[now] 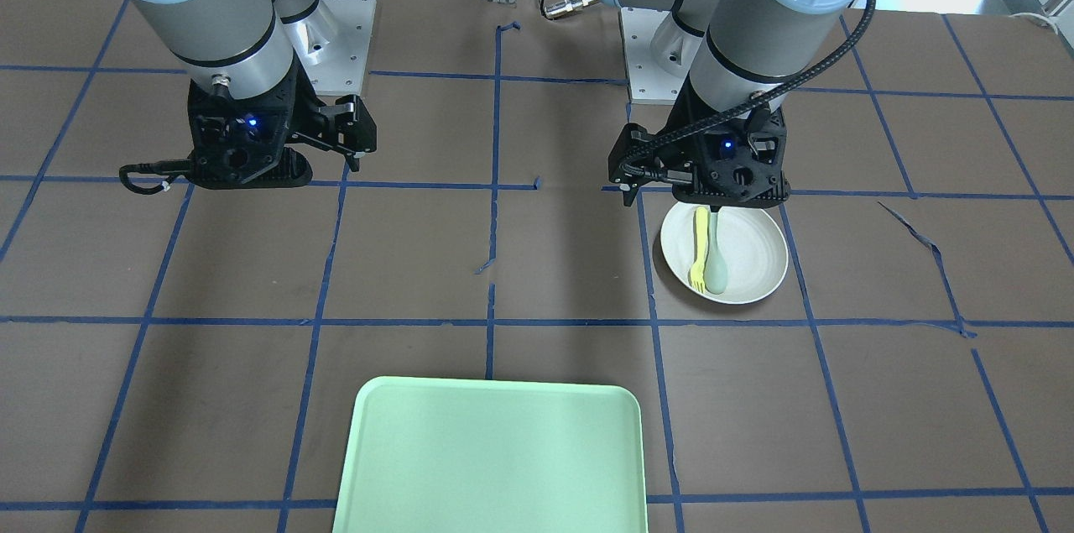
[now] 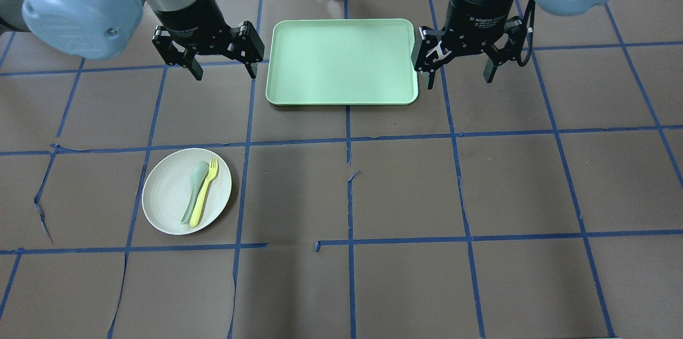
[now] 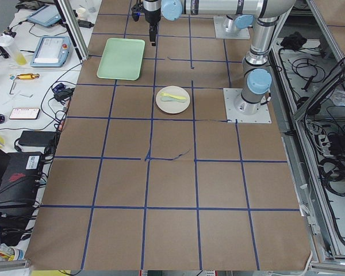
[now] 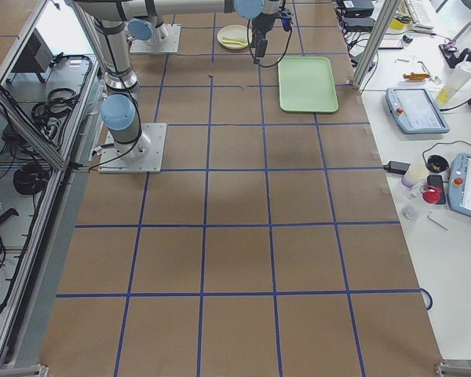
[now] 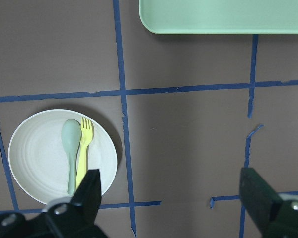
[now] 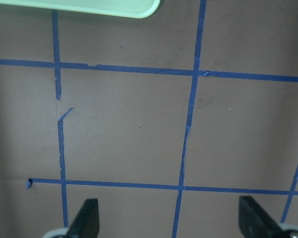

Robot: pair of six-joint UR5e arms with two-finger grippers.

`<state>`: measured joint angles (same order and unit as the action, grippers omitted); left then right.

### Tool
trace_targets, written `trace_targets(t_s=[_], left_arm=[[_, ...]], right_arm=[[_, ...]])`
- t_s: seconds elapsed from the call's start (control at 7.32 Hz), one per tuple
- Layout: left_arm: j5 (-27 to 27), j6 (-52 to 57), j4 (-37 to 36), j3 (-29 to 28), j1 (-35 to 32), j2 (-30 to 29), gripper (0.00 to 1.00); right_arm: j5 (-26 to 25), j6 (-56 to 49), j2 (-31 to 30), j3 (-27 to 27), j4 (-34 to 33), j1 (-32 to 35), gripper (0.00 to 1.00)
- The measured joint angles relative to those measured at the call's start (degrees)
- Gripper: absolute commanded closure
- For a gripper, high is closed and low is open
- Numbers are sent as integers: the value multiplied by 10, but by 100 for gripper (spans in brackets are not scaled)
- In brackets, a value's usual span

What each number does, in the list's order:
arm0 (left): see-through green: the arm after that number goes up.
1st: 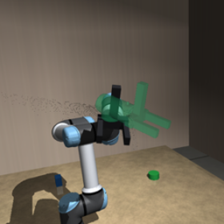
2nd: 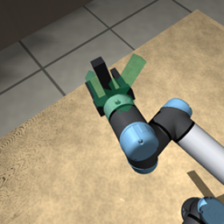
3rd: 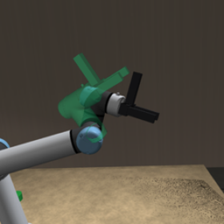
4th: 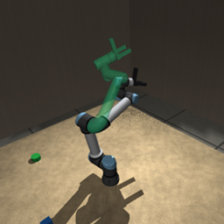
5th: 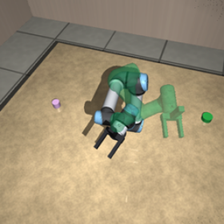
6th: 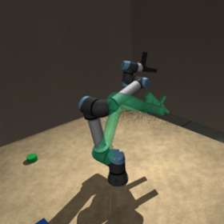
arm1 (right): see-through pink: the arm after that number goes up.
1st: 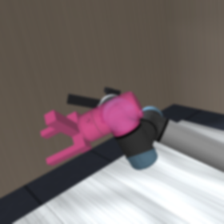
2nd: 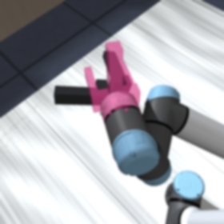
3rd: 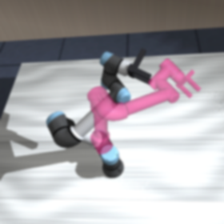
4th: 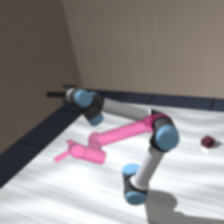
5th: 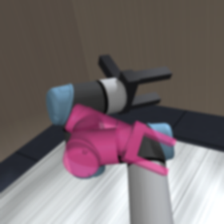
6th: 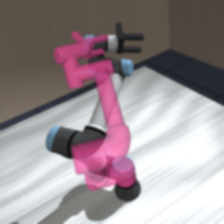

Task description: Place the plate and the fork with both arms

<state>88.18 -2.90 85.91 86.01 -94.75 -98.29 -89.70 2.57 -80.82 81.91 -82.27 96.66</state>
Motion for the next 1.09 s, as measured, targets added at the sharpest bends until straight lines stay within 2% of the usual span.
trace_targets(t_s=[0.41,1.09], left_arm=[[-4,3,-23,-1,2,1,0],[-6,-3,-21,1,-4,4,0]], right_arm=[[-1,1,3,-1,-2,1,0],[-5,-1,6,3,-12,2,0]])
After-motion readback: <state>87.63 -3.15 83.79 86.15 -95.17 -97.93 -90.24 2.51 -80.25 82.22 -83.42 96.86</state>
